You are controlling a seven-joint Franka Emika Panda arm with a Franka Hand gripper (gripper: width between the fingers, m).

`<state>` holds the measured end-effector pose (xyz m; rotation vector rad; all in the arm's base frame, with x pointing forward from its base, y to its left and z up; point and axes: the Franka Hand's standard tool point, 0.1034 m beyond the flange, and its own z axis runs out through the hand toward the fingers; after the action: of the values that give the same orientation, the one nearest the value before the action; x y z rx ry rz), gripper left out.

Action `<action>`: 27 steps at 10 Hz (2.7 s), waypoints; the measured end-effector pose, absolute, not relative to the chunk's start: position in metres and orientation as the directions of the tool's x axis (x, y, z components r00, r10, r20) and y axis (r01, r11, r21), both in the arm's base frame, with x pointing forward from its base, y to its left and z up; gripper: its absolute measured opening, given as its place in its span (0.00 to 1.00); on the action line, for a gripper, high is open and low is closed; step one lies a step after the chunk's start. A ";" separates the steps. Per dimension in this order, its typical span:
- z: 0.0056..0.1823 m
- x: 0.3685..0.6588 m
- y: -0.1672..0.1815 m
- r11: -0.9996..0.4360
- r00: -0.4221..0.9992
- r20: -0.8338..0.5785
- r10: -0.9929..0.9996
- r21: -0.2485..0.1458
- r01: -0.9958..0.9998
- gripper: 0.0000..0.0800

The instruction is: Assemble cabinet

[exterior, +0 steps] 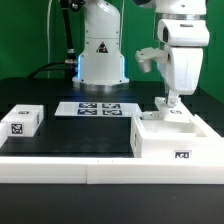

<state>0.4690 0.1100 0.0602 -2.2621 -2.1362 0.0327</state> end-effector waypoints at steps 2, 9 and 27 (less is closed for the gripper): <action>0.060 0.470 0.111 -0.062 0.062 0.006 0.998 -0.035 0.998 0.09; 0.058 0.494 0.112 -0.055 0.056 0.021 0.998 -0.017 0.998 0.09; 0.058 0.576 0.105 -0.085 0.084 0.041 0.996 0.028 0.996 0.77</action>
Offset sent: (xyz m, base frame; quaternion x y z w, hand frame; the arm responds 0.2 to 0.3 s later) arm 0.0000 0.0000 0.0000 0.0000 0.0000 0.0000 1.0000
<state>0.5758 0.1055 0.0577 -2.3080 -2.1201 -0.0774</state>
